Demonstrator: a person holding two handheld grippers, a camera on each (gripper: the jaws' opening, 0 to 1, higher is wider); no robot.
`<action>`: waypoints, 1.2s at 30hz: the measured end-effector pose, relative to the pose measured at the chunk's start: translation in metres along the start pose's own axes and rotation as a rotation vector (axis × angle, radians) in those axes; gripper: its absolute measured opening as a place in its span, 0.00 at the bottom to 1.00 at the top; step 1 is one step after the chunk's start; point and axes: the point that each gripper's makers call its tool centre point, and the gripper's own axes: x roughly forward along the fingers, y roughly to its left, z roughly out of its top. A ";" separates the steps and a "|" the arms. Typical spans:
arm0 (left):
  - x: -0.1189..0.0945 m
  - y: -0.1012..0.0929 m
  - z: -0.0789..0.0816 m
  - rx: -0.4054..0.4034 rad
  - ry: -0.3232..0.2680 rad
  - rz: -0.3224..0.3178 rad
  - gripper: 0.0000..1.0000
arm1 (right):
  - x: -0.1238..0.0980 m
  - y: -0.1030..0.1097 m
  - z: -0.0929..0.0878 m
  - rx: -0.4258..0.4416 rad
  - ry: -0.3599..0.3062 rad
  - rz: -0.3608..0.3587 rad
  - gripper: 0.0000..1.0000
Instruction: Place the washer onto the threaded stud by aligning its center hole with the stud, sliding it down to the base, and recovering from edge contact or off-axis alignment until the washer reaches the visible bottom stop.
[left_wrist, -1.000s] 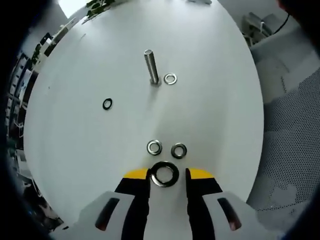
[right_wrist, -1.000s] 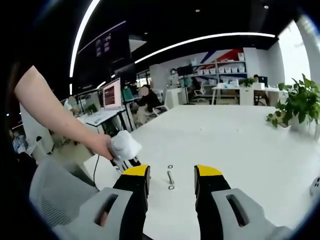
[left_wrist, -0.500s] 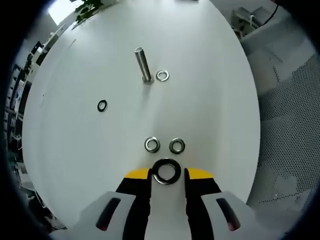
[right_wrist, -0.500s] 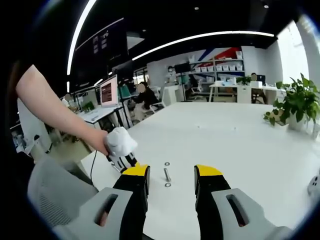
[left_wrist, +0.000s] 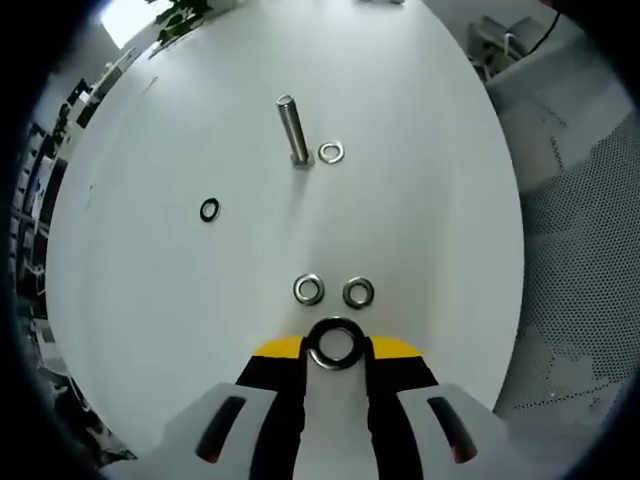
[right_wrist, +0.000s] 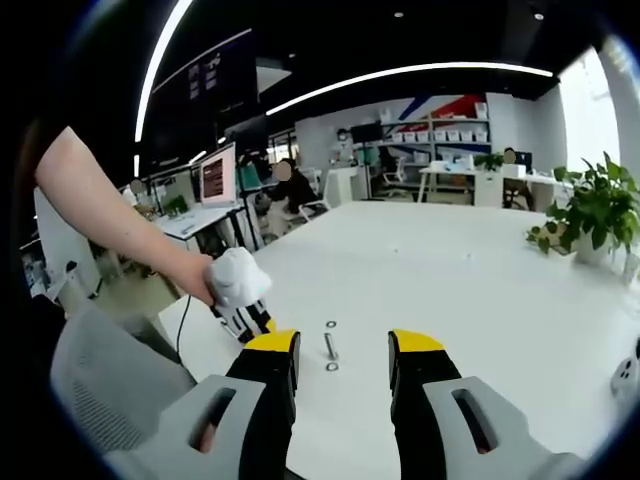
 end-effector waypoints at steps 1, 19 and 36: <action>0.000 0.000 0.000 -0.002 0.000 0.000 0.20 | 0.000 0.000 0.000 0.001 0.000 -0.001 0.38; 0.001 0.000 0.000 -0.060 0.033 0.003 0.19 | -0.001 -0.001 0.004 0.020 -0.018 0.014 0.38; -0.001 -0.008 -0.001 -0.151 0.048 0.010 0.19 | -0.001 -0.006 0.005 0.042 -0.022 0.026 0.38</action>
